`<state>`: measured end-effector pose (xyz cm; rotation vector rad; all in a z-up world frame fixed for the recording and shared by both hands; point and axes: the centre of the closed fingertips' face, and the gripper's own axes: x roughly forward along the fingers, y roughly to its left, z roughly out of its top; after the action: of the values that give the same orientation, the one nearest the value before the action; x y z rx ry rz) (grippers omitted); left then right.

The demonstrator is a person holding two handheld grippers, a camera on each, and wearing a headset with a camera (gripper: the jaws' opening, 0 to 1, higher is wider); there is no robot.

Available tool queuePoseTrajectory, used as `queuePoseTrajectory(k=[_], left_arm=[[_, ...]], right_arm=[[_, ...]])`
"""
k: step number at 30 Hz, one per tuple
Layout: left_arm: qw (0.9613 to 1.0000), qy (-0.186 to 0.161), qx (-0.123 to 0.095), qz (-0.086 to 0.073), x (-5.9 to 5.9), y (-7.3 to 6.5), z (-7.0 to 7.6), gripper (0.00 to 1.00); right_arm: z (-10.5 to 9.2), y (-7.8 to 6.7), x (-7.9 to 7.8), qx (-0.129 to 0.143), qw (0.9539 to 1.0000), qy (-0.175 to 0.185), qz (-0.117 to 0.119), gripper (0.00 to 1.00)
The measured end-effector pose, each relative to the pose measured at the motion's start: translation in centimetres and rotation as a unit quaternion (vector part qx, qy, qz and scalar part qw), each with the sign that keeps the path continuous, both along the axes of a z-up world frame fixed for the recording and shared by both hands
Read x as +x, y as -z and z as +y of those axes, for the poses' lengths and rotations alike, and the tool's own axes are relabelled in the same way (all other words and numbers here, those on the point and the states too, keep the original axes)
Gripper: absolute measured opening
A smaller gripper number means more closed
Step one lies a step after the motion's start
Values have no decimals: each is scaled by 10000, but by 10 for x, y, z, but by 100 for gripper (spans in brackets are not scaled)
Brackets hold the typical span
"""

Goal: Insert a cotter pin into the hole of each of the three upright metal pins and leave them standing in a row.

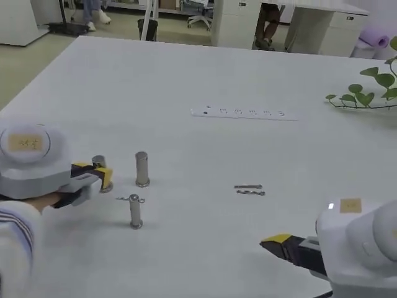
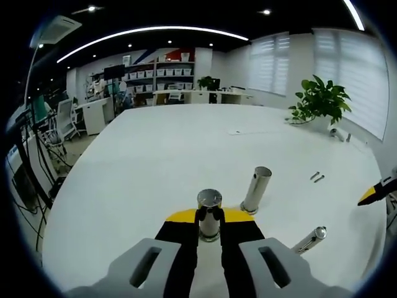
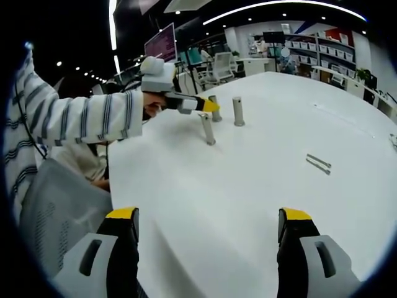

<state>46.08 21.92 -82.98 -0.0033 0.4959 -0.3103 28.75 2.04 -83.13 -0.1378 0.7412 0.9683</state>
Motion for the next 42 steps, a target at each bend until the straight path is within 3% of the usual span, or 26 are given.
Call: queuePoseTrajectory(k=[2, 4, 7, 11, 13, 15, 19, 25, 29, 34, 40, 41, 42], left_arm=[[9993, -176, -284, 156, -2, -1, 2, 10], [9997, -131, -206, 39, -1, -8, 5, 10], [9995, -123, -288, -39, -3, -19, 5, 10], [9997, -23, -200, -148, -3, -34, 8, 10], [9995, -59, -291, -109, -5, -37, 10, 10], [9997, -7, -189, -123, -8, -40, 10, 10], [9996, 96, -216, -165, -15, -48, 9, 10], [9985, 412, -206, -295, -28, -64, 3, 10], [9965, 761, -82, -337, -39, -69, -8, 10], [9965, 779, -51, -311, -49, -76, -13, 10], [9935, 1054, -88, -418, -62, -88, -26, 10], [9932, 1086, -134, -400, -64, -89, -28, 10], [9927, 1106, -337, -336, -67, -90, -31, 10]], right_arm=[[0, -1, 1, 6, 10000, 0, -15, 94], [0, -2, 2, 3, 10000, 3, -14, 94], [2, -5, 3, 93, 10000, 28, -3, 94], [4, -9, 5, 119, 9999, 24, -73, 94], [5, -10, 7, 120, 9999, 18, -103, 94], [6, -12, 9, 124, 9998, 33, -134, 94], [6, -16, 11, 137, 9997, 36, -191, 94], [7, -20, 13, 202, 9995, 68, -245, 94], [8, -22, 14, 247, 9993, 76, -275, 95], [10, -24, 14, 277, 9992, 63, -290, 95], [9, -25, 11, 294, 9992, 20, -286, 95], [9, -25, 10, 288, 9992, 18, -282, 95], [9, -25, 10, 286, 9992, 21, -283, 95]])
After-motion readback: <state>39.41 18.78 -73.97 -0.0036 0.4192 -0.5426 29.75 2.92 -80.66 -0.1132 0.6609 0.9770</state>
